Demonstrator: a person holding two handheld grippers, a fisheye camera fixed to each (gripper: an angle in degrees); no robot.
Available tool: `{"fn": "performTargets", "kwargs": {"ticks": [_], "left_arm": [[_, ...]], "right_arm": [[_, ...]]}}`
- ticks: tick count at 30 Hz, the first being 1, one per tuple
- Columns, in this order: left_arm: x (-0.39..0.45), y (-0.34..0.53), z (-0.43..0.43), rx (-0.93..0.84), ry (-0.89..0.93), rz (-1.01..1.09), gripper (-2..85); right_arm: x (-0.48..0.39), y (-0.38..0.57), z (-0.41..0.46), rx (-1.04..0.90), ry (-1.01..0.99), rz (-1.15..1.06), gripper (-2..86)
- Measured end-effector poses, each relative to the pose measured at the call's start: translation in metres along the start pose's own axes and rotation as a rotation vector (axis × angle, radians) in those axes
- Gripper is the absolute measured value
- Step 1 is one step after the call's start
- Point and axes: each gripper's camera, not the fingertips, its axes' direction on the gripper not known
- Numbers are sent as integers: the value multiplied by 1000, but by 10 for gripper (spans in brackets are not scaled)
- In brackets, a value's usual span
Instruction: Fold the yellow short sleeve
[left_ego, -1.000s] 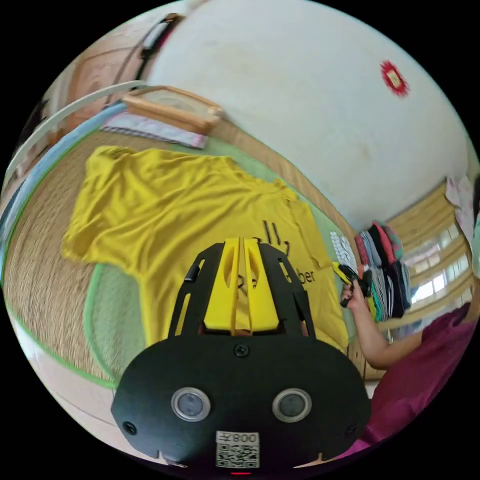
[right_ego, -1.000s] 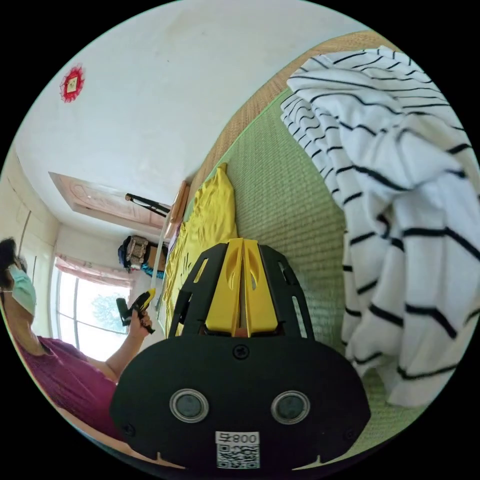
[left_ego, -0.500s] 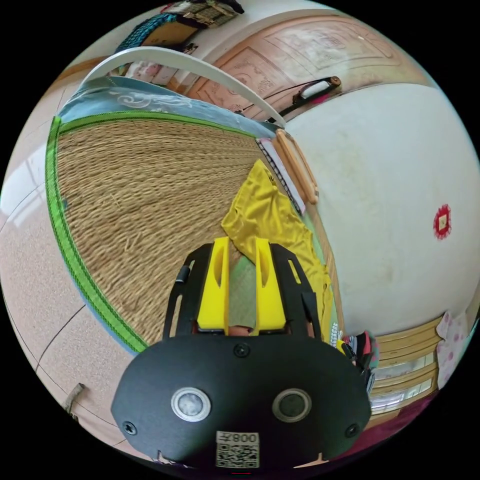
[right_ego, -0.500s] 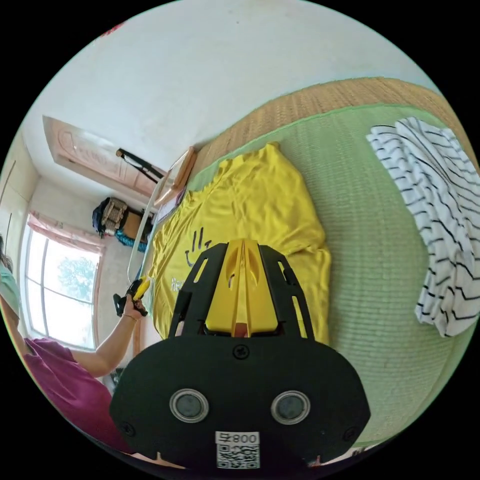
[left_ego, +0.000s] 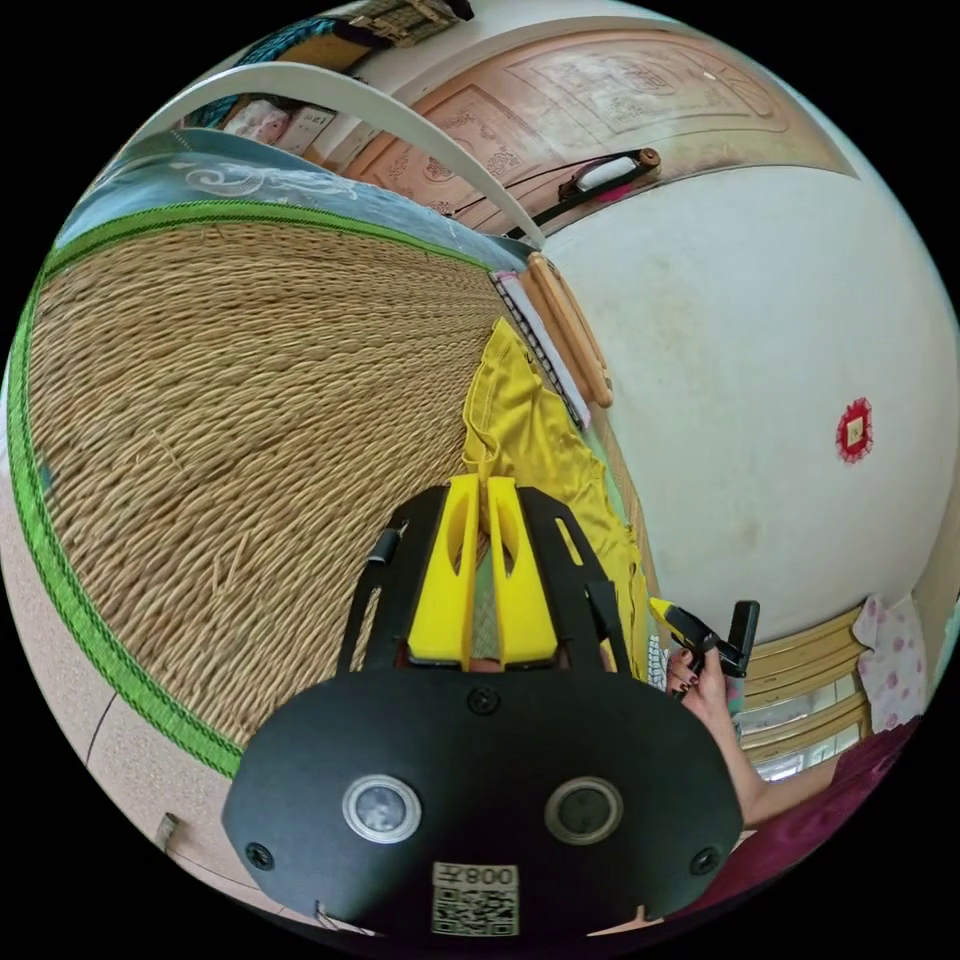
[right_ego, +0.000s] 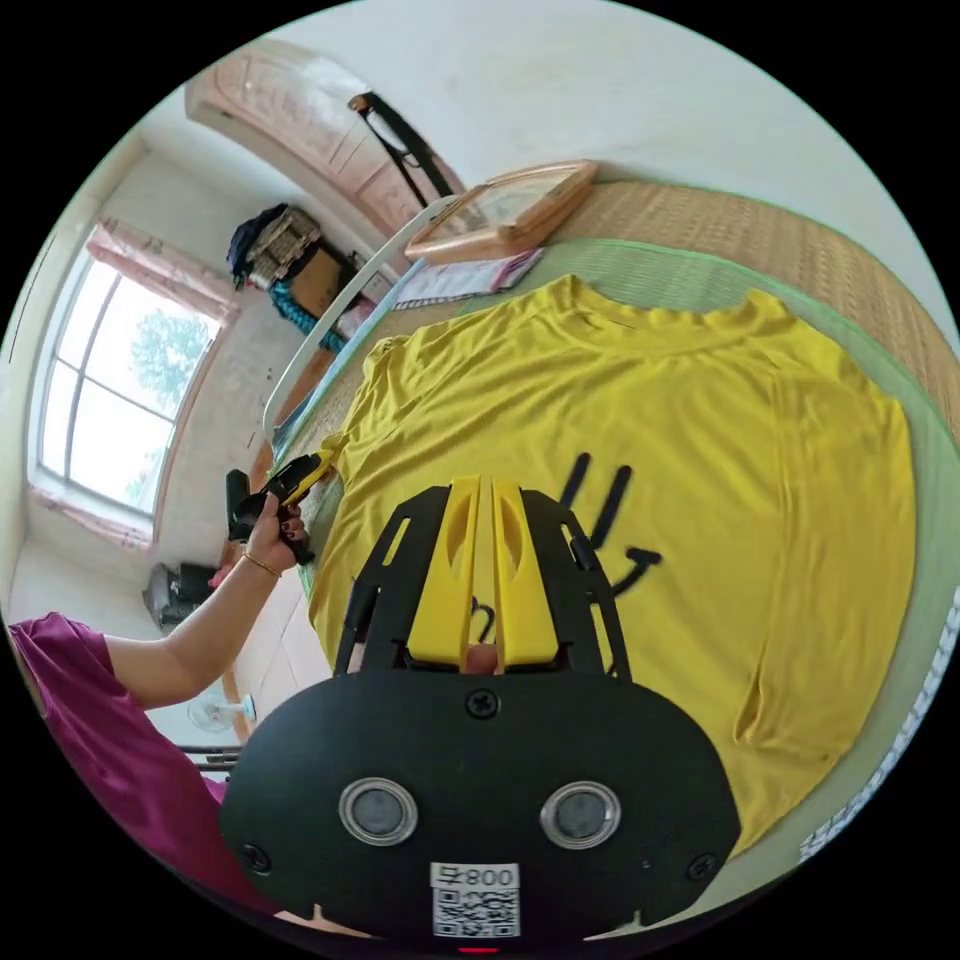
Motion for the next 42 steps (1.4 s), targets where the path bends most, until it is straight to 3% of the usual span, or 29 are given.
{"fn": "performTargets", "kwargs": {"ticks": [18, 35, 42], "left_arm": [[52, -41, -67, 37, 118, -11, 9], [96, -42, -68, 49, 150, -8, 10], [111, -31, -52, 50, 149, -7, 10]], "right_arm": [[-274, -292, 25, -110, 214, -460, 62], [-346, -357, -6, -196, 379, -581, 27], [-338, -363, -50, -180, 327, -571, 6]]}}
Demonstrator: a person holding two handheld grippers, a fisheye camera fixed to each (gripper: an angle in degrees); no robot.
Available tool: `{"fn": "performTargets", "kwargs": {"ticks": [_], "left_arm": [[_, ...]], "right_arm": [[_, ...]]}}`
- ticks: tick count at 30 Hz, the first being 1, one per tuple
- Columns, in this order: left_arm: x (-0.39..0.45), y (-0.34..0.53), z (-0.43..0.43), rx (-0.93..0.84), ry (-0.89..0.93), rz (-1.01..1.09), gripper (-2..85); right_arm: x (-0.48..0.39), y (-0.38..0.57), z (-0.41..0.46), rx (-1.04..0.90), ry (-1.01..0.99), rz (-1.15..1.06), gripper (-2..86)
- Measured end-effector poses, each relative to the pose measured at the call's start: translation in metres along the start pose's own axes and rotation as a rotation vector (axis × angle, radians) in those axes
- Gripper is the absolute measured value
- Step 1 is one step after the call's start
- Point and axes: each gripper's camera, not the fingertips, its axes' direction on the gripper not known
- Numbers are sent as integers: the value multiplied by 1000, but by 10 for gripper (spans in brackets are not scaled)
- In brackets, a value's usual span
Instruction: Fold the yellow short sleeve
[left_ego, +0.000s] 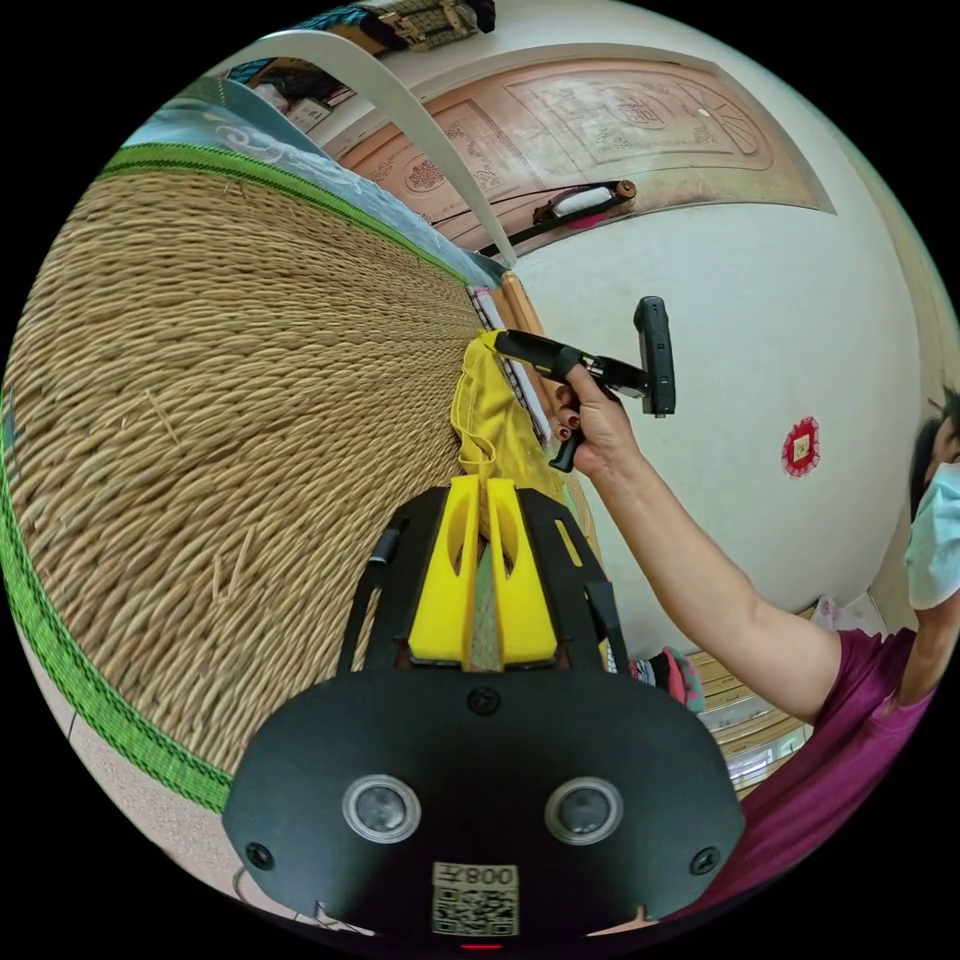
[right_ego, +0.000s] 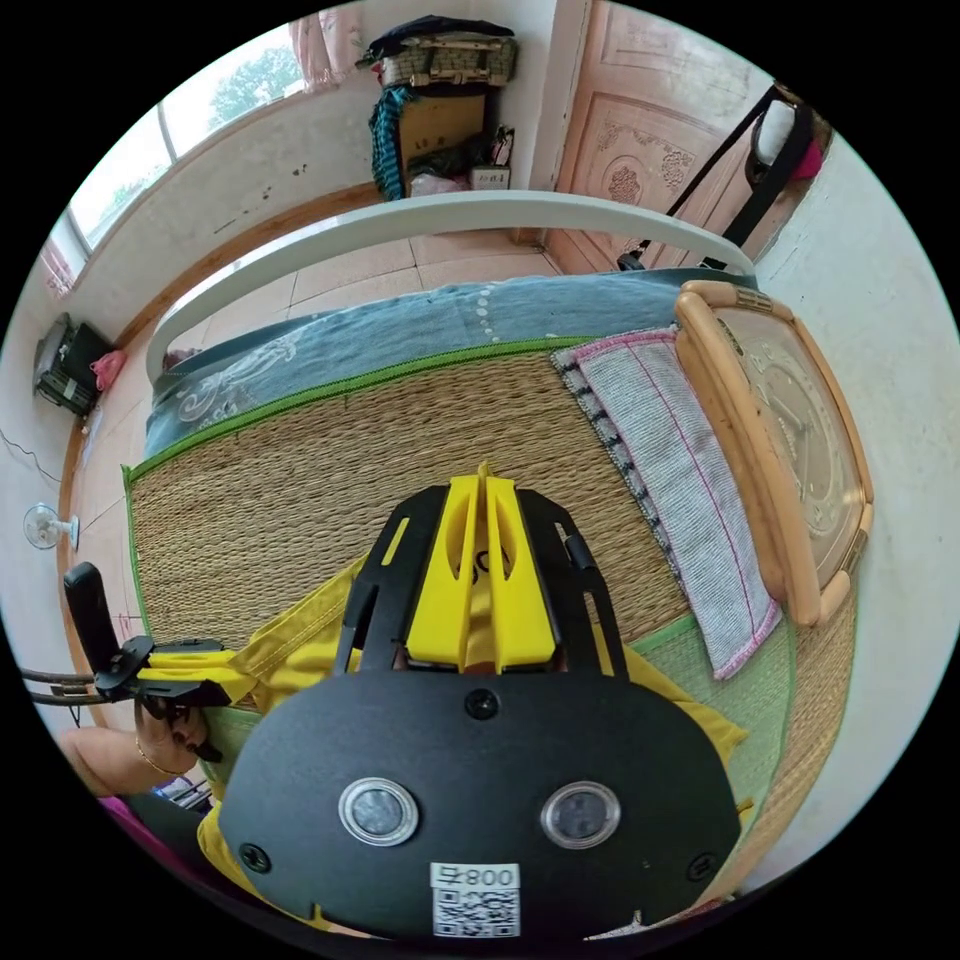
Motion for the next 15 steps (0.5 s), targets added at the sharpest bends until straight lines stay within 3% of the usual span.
{"fn": "performTargets", "kwargs": {"ticks": [9, 15], "left_arm": [[17, 29, 35, -2, -14, 1, 10], [81, 58, 56, -4, -27, 175, 11]], "right_arm": [[53, 52, -54, 74, -123, 63, 5], [102, 103, -90, 133, -204, 106, 6]]}}
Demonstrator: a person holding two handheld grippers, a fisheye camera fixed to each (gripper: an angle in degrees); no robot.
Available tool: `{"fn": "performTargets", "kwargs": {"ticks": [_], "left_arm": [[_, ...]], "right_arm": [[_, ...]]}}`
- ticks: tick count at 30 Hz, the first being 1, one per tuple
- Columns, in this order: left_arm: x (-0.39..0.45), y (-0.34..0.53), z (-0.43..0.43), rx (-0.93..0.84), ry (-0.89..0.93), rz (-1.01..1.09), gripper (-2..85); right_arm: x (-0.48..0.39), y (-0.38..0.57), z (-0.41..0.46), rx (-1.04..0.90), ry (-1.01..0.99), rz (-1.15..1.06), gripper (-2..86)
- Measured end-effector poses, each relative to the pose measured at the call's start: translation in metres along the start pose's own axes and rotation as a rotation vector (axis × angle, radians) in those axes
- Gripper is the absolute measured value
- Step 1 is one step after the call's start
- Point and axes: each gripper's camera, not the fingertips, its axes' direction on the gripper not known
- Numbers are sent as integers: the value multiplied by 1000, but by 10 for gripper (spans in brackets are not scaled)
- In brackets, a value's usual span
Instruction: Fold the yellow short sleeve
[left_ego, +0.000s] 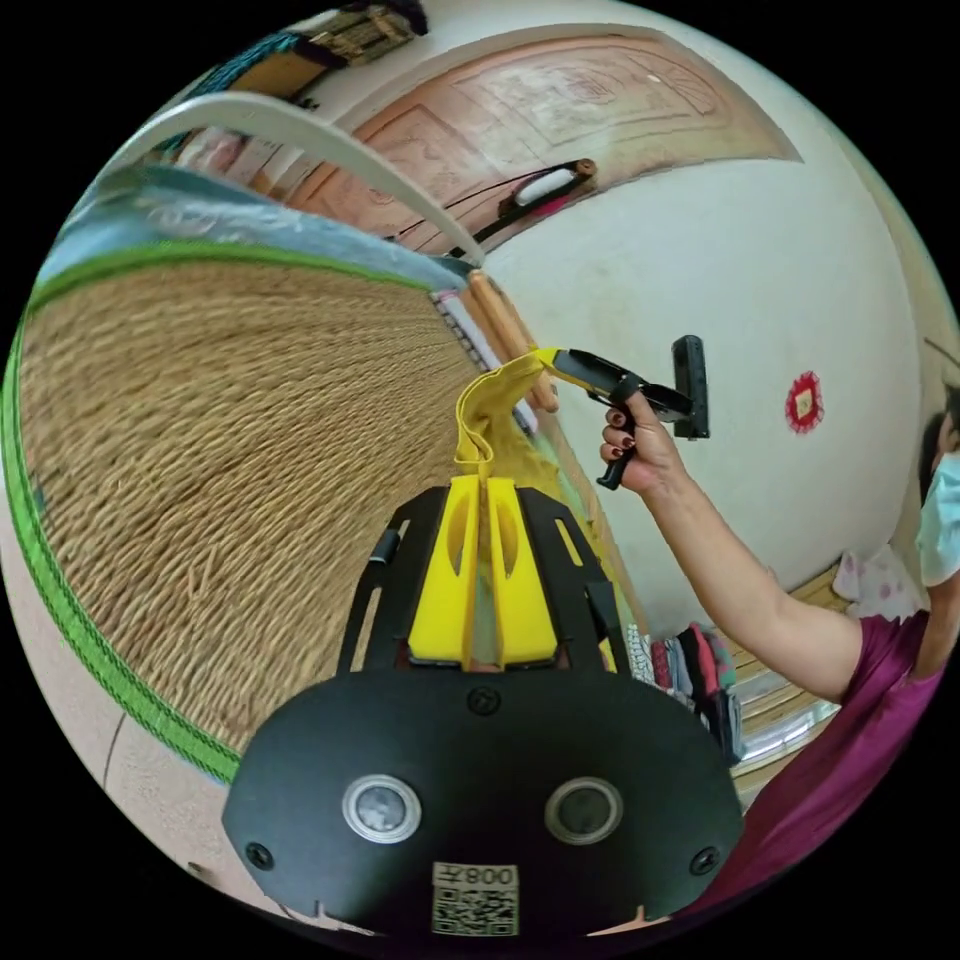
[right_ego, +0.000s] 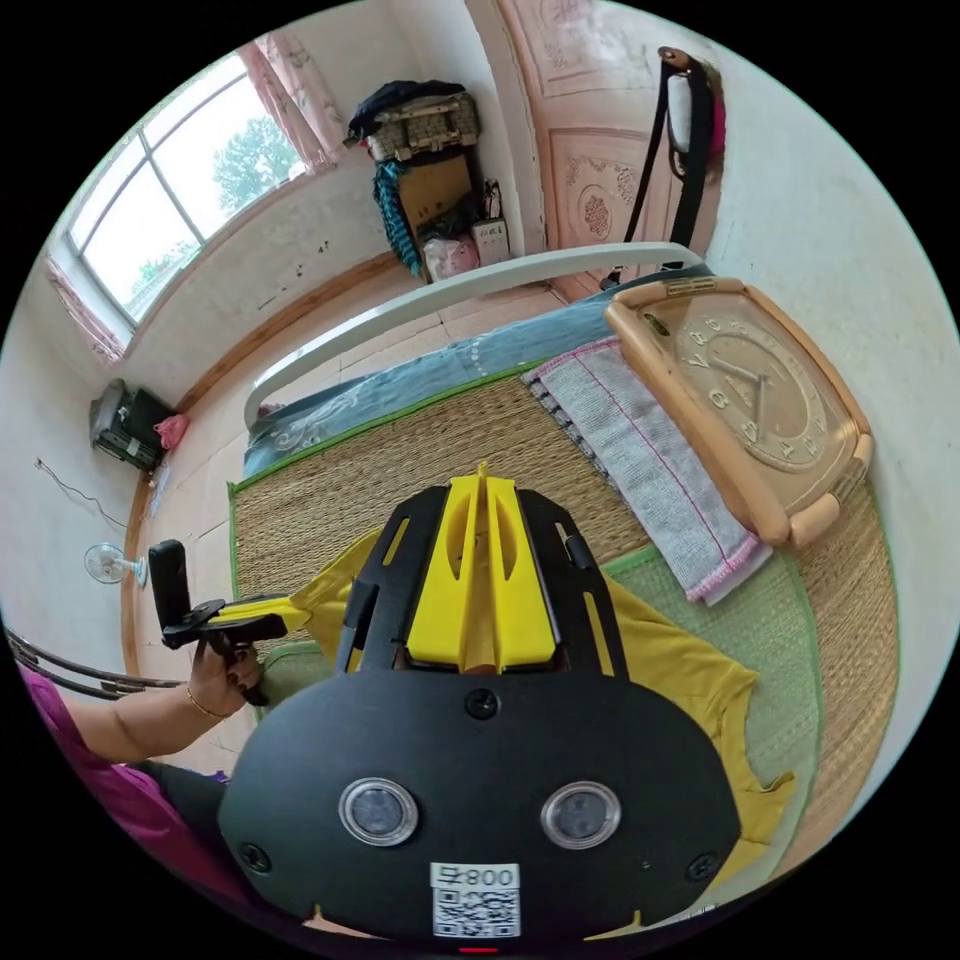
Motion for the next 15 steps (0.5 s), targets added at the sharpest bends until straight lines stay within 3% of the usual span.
{"fn": "performTargets", "kwargs": {"ticks": [8, 15], "left_arm": [[131, 57, 83, -206, -126, 463, 11], [174, 128, 166, -382, -179, 646, 12]], "right_arm": [[100, 94, -50, 101, -167, 137, 7], [191, 179, -35, 90, -333, 304, 9]]}}
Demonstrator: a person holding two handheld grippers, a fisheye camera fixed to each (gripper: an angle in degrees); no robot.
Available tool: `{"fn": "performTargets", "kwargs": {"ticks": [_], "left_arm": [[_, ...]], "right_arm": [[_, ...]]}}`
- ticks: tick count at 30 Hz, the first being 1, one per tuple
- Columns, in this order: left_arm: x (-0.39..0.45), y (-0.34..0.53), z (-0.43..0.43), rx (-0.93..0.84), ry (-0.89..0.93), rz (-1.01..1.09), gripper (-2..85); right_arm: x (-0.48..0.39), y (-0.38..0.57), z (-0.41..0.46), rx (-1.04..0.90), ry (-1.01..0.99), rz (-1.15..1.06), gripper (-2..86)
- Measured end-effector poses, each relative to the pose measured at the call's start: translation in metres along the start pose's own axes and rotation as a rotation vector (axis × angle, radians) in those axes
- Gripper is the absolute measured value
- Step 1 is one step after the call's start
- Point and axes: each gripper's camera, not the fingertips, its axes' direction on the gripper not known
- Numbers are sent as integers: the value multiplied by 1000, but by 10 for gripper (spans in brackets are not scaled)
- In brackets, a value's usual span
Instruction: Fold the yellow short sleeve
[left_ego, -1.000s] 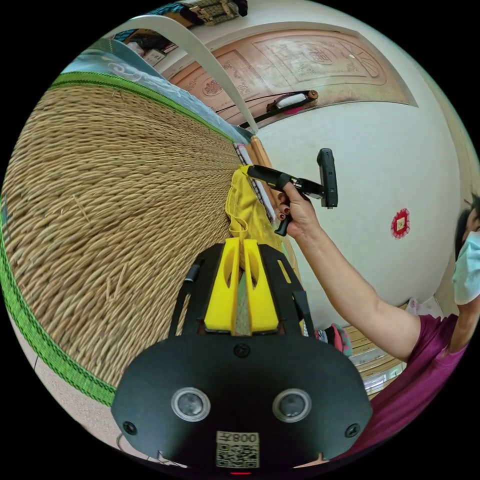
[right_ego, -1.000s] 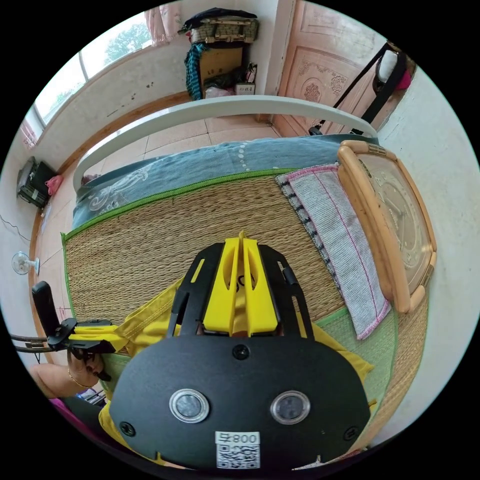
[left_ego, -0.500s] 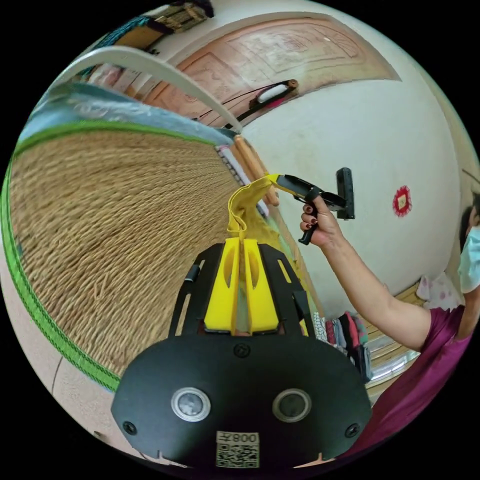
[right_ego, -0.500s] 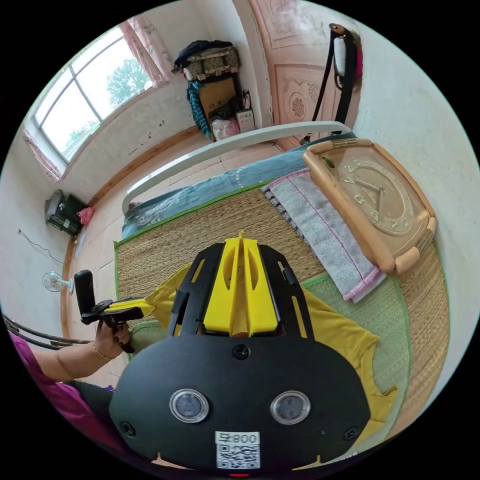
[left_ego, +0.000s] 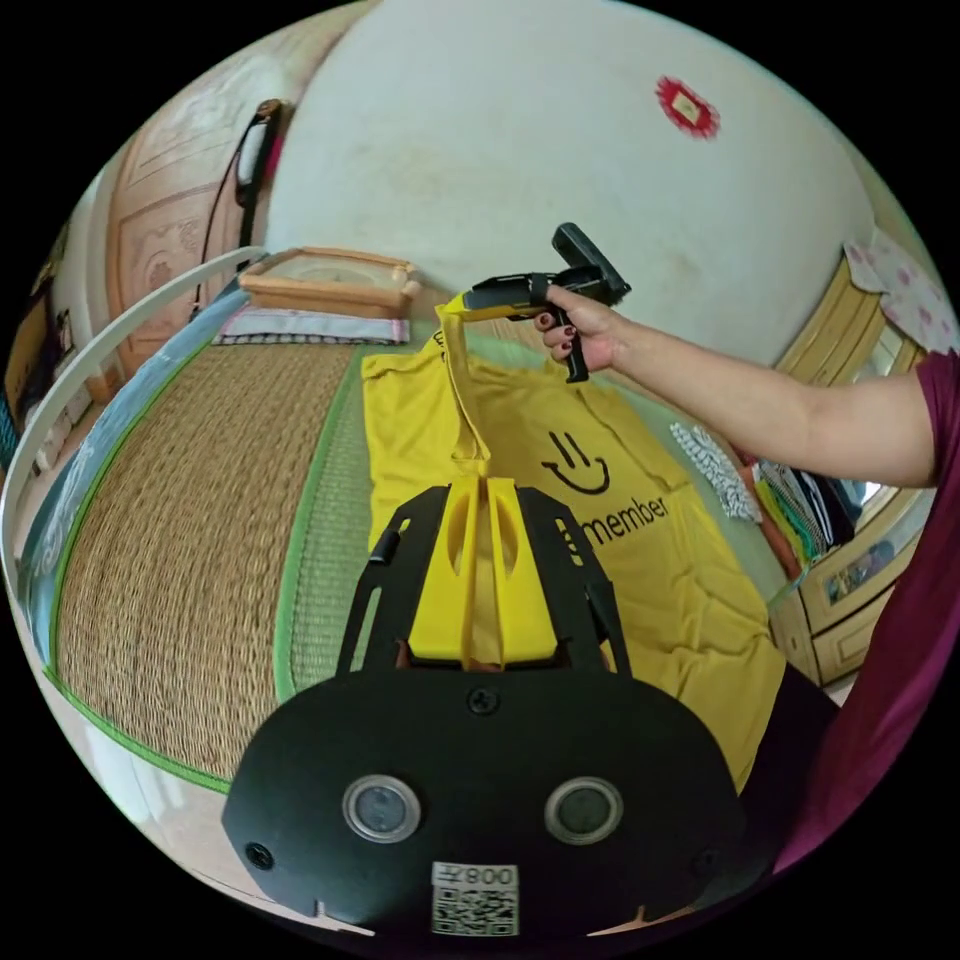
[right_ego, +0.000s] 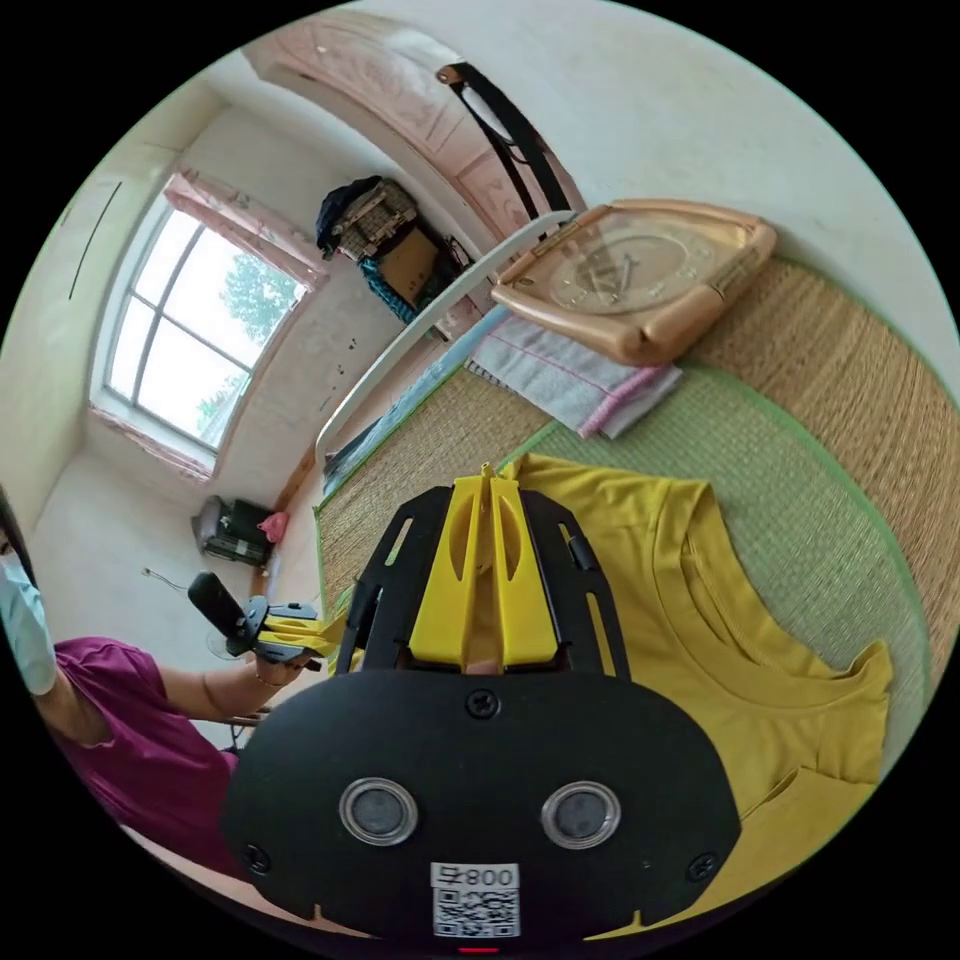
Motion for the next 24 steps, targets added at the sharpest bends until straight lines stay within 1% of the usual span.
{"fn": "performTargets", "kwargs": {"ticks": [4, 9, 17, 20, 24], "left_arm": [[32, 2, 45, -74, -65, 69, 13], [46, 9, 80, -101, -56, 83, 14], [53, 24, 134, -186, -57, 102, 19], [47, 30, 146, -201, -45, 92, 24], [37, 38, 153, -204, -4, 79, 35]], "right_arm": [[34, 15, 5, -20, -40, 39, 9], [70, 40, 5, -10, -69, 85, 9], [99, 60, 15, -31, -99, 147, 11], [105, 65, 17, -38, -69, 177, 11], [106, 67, 9, 7, 16, 236, 11]]}}
